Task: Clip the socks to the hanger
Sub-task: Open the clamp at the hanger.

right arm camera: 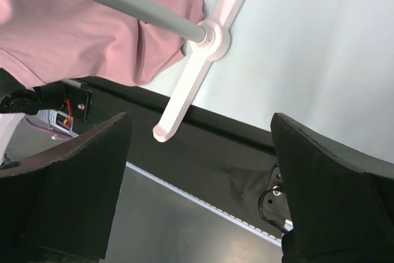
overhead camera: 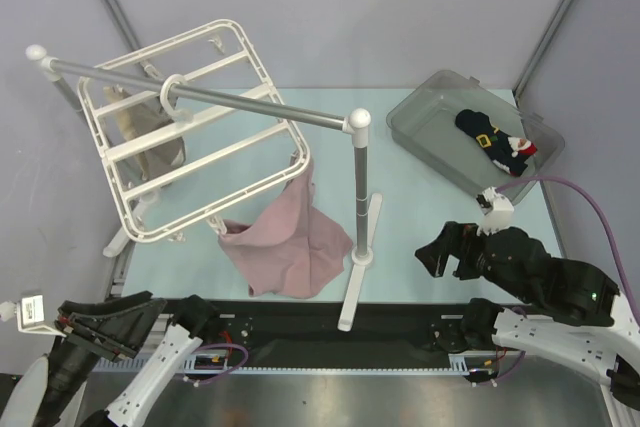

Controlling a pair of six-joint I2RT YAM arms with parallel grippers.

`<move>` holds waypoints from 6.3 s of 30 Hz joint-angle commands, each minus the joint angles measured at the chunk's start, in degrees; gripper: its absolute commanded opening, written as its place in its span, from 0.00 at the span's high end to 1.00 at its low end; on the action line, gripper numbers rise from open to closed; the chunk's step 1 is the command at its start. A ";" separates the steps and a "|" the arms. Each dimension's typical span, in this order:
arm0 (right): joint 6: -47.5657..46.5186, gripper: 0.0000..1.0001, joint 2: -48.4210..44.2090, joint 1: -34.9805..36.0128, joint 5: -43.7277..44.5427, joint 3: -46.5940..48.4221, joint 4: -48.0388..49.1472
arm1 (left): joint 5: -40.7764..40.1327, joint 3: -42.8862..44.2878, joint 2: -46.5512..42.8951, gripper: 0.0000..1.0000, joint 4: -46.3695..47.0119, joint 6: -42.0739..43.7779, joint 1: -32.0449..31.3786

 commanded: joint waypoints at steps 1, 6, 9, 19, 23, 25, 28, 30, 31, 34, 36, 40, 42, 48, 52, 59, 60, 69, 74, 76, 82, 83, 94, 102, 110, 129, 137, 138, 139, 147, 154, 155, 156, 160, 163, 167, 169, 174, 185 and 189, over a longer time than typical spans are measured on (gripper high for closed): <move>-5.47 0.00 1.14 0.24 -1.71 4.33 1.24 | 0.69 0.86 -1.24 0.14 -1.45 4.25 -0.57; -14.25 0.00 5.09 0.33 -11.63 7.77 7.73 | -0.45 2.18 2.30 0.16 -1.71 7.33 -0.66; -15.94 0.00 10.97 1.29 -17.44 10.40 11.96 | -1.68 2.54 2.82 0.17 -2.16 7.95 -0.66; -15.50 0.06 17.83 30.08 2.05 16.20 19.95 | -2.03 2.18 2.91 0.22 -2.51 8.12 -0.66; -18.31 0.05 26.61 52.84 20.91 20.86 22.42 | -1.94 3.06 3.97 0.26 -2.42 8.92 -0.66; -21.56 0.03 32.41 59.27 29.52 25.15 22.77 | -2.12 3.41 3.88 0.27 -2.51 9.00 -0.66; -27.09 0.06 38.30 60.72 29.14 27.63 27.05 | -1.43 2.37 3.53 0.30 -0.50 8.74 -0.66; -30.78 0.08 40.25 58.26 27.82 27.46 30.32 | -0.11 1.05 3.44 0.32 1.60 8.74 -0.66; -31.49 0.09 41.12 56.60 24.16 27.20 33.73 | 2.08 -0.52 3.44 0.33 3.36 8.74 -0.66; -32.11 0.19 41.13 45.89 10.57 21.95 44.16 | 5.16 -3.34 3.79 0.37 8.47 8.39 -0.66; -33.60 0.25 41.83 41.31 6.74 20.18 49.73 | 6.05 -4.23 4.05 0.38 10.58 8.13 -0.66; -37.82 0.37 46.31 36.03 -4.40 19.64 59.39 | 7.72 -5.81 4.49 0.40 15.50 8.04 -0.66; -42.47 0.41 48.25 34.44 -8.55 18.33 64.49 | 8.51 -6.16 4.49 0.40 16.30 8.47 -0.66; -48.27 0.43 51.94 29.51 -19.12 16.39 76.55 | 4.83 -4.67 2.92 0.43 15.51 8.39 -0.66; -51.88 0.44 54.83 29.60 -16.06 15.51 85.23 | 2.21 -4.67 1.60 0.42 15.07 7.07 -0.66; -58.73 0.60 60.72 29.77 -9.72 15.42 95.36 | -3.25 0.51 2.73 0.44 11.29 8.30 -0.57; -59.53 0.60 61.34 30.03 -8.15 15.51 96.42 | -3.35 0.78 2.82 0.44 11.20 8.30 -0.66; -68.22 0.55 69.77 33.55 7.93 19.28 107.23 | -2.82 1.83 3.97 0.45 10.06 9.62 -0.66; -72.01 0.46 73.65 35.22 13.74 22.44 112.33 | -2.39 2.18 4.49 0.45 10.32 10.06 -0.66; -74.82 0.46 75.49 35.49 17.35 23.24 115.58 | -1.86 2.10 4.58 0.45 10.68 10.15 -0.57; -74.13 0.46 77.43 34.70 17.88 26.05 115.06 | -0.89 2.18 4.58 0.45 11.12 9.79 -0.57; -74.04 0.46 77.69 34.61 17.71 26.49 115.06 | -0.80 2.18 4.58 0.45 11.03 9.62 -0.57; -70.09 0.50 78.05 32.85 16.56 27.02 114.80 | 1.48 2.27 5.72 0.45 12.52 8.83 -0.57; -68.15 0.57 78.05 32.50 15.42 25.97 115.50 | 5.25 0.69 7.22 0.45 14.98 7.60 -0.66; -64.82 0.91 75.68 32.59 14.63 25.09 110.51 | 9.30 -1.68 8.36 0.45 17.35 7.16 -0.66; -44.26 1.00 69.52 31.01 6.82 47.21 51.89 | 11.16 -5.37 12.49 0.44 19.47 4.00 -0.66; -42.22 1.00 70.66 30.48 2.51 52.07 42.74 | 7.90 -5.46 12.84 0.36 21.92 0.57 -0.66; -41.96 1.00 70.84 30.30 2.33 52.24 42.38 | 8.07 -5.46 12.93 0.36 22.97 0.39 -0.66; -41.79 1.00 70.93 30.30 2.06 52.51 42.11 | 8.16 -5.64 13.11 0.36 23.42 0.13 -0.66; -41.43 1.00 70.49 30.04 0.92 52.77 43.34 | 7.63 -6.69 14.60 0.43 23.68 -0.14 -0.66; -41.17 1.00 69.87 29.95 0.13 53.21 43.08 | 5.70 -5.99 14.25 0.51 21.75 0.30 -0.66; -41.08 1.00 69.87 29.95 -0.05 53.39 42.73 | 5.70 -6.16 14.16 0.51 21.92 0.30 -0.66; -40.99 1.00 69.79 29.78 -0.05 53.48 42.55 | 5.70 -6.60 14.08 0.51 21.93 0.39 -0.66; -40.47 1.00 69.35 29.77 -1.54 54.09 41.93 | 6.23 -7.48 13.90 0.50 22.72 0.83 -0.57; -40.11 1.00 69.35 29.69 -2.24 54.53 41.23 | 6.05 -7.40 13.99 0.44 22.46 1.18 -0.66; -39.85 1.00 69.17 29.51 -2.42 54.71 40.88 | 5.44 -7.04 13.20 0.42 21.40 1.18 -0.57; -39.85 1.00 69.26 29.51 -2.51 54.71 40.97 | 5.44 -7.48 12.76 0.41 21.31 1.01 -0.57; -39.67 1.00 69.61 29.34 -3.12 55.32 40.70 | 5.79 -8.18 12.85 0.44 21.49 0.92 -0.57; -39.32 1.00 70.57 29.25 -3.56 56.73 40.09 | 7.37 -9.86 13.11 0.45 23.60 1.01 -0.57; -39.15 1.00 71.19 29.16 -3.65 57.60 39.83 | 7.81 -10.99 13.11 0.46 24.03 0.92 -0.48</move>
